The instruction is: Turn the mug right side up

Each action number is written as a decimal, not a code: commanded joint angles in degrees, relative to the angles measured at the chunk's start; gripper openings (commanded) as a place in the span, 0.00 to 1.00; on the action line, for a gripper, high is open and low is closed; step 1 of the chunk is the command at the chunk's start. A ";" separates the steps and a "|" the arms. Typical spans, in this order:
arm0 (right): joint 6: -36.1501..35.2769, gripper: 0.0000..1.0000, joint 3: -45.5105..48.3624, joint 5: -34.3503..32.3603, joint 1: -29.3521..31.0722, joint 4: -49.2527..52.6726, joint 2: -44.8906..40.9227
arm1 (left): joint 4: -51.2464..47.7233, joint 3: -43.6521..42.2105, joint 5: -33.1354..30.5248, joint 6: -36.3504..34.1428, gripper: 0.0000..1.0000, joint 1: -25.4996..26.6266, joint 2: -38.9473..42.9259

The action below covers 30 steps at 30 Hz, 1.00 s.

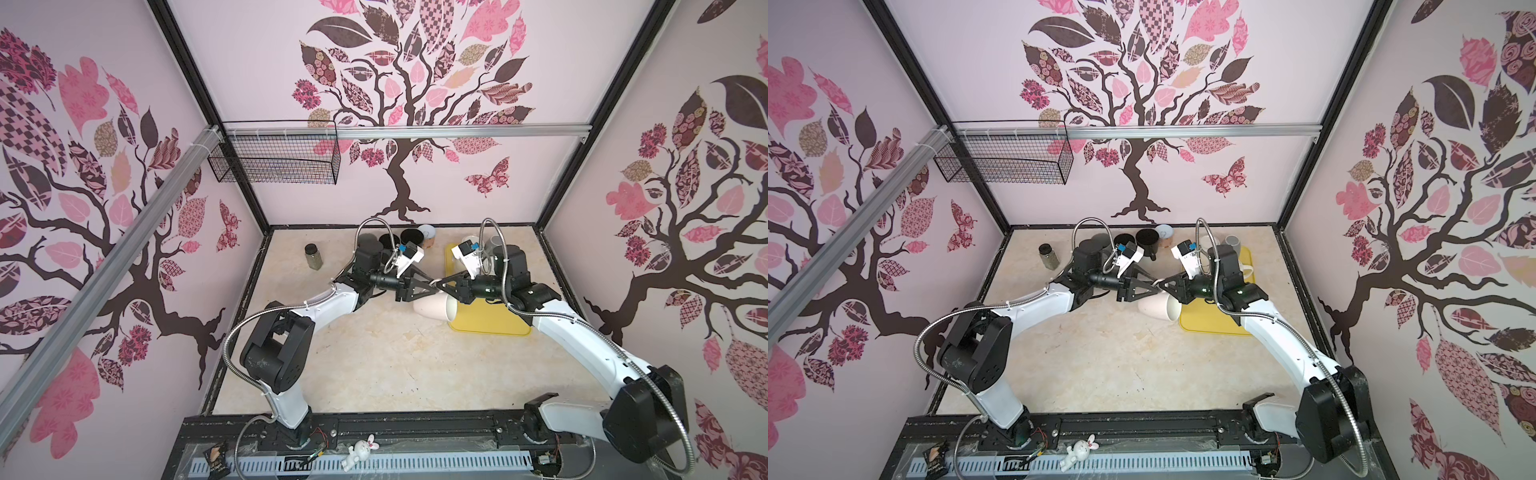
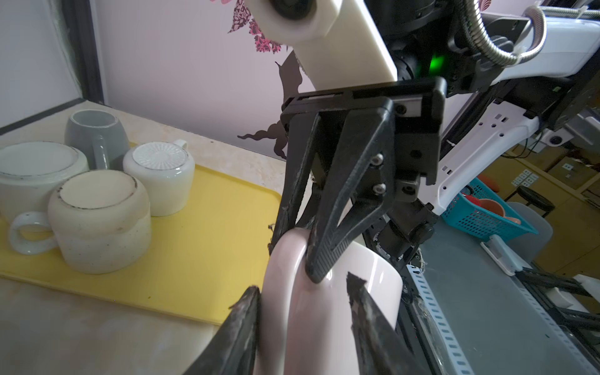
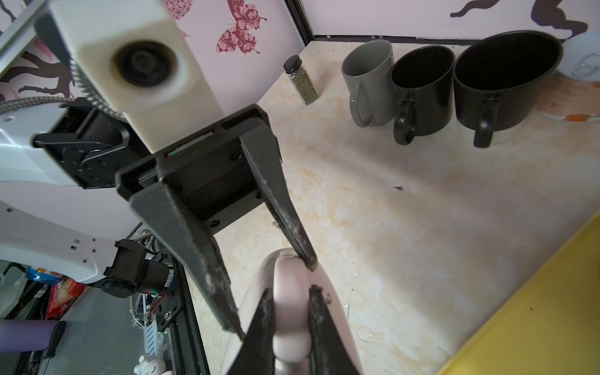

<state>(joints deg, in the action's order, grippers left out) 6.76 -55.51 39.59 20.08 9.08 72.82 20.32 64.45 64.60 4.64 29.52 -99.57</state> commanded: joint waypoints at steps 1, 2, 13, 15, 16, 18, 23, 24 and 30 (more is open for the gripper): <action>0.61 0.00 -3.32 -1.99 0.12 -0.17 2.04 | 1.05 -0.28 -1.70 -0.58 0.50 -0.30 1.13; 0.62 0.00 -3.86 -2.58 0.14 0.21 2.91 | 1.04 -0.45 -2.25 -0.50 0.52 -0.48 1.14; -5.70 0.00 -18.80 -22.72 6.90 15.37 19.01 | -14.25 -9.60 -31.87 1.04 0.55 -3.75 13.10; -6.85 0.00 -22.30 -27.32 9.17 17.81 22.95 | -17.85 -11.69 -37.70 2.82 0.56 -4.73 16.03; -7.58 0.00 -24.31 -29.31 10.28 19.13 25.19 | -18.84 -12.77 -40.43 4.32 0.56 -5.35 17.51; -8.68 0.00 -28.05 -31.83 11.93 21.52 29.37 | -21.49 -14.67 -43.71 6.62 0.57 -6.45 19.99; -12.26 0.00 -39.12 -39.47 15.84 29.93 39.45 | -26.01 -18.28 -46.43 9.32 0.58 -9.18 25.92; -13.06 0.00 -41.87 -40.97 16.60 32.48 41.72 | -26.27 -19.10 -46.85 9.33 0.58 -9.59 27.04; -14.83 0.00 -59.15 -45.08 20.09 46.01 54.82 | -26.35 -21.53 -51.22 9.38 0.60 -10.89 31.92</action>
<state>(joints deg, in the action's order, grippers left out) -5.56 -108.68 -1.30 39.00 46.63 122.15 -5.76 44.49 16.86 13.47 18.98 -69.67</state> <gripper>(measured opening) 0.170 0.596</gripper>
